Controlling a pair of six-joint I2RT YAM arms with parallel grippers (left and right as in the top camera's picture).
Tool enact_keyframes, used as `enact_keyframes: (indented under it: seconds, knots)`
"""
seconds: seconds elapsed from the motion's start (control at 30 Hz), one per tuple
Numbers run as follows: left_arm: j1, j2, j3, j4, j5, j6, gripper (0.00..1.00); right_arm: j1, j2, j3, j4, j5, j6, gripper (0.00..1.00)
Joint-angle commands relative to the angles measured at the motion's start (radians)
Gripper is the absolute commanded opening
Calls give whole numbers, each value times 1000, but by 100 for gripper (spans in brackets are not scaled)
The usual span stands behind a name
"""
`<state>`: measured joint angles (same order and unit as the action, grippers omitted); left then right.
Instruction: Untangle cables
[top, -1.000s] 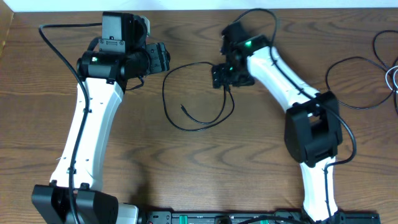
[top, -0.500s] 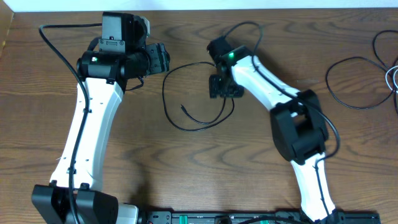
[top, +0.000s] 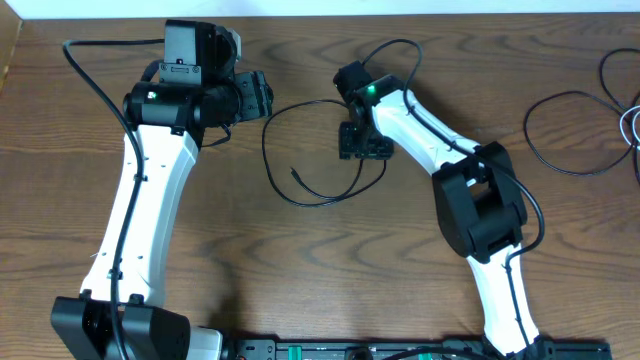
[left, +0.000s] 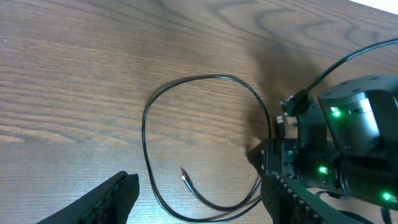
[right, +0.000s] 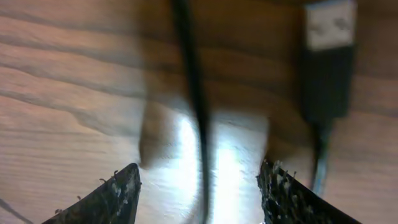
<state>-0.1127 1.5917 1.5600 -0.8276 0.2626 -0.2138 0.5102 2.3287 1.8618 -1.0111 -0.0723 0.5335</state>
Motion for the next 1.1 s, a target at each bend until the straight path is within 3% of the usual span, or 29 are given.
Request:
enact_keyframes:
  seconds: [0.0,0.2,0.3,0.33,0.63,0.67,0.77,0.87,1.07]
  knots:
    - [2,-4,9,-2,-10,-9,69,-56,26,21,-53,4,-60,57]
    - [2,-4,9,8,-10,-9,69,-129,24,114,-132,16,-281,27]
    - [2,-4,9,14,-10,-9,69,-142,24,167,-158,24,-320,2]
    - [2,-4,9,14,-10,-9,69,-146,24,181,-164,27,-322,1]
    - [2,-4,9,14,-10,-9,69,-191,24,208,-238,43,-370,1]
    - [2,-4,9,18,-10,-9,69,-190,24,198,-234,42,-375,4]
    - [2,-4,9,22,-10,-10,69,-179,24,173,-202,30,-394,26]
    - [2,-4,9,22,-10,-10,69,-164,25,143,-163,28,-404,41]
    - [2,-4,9,22,-10,-9,69,-148,25,68,-109,33,-419,43]
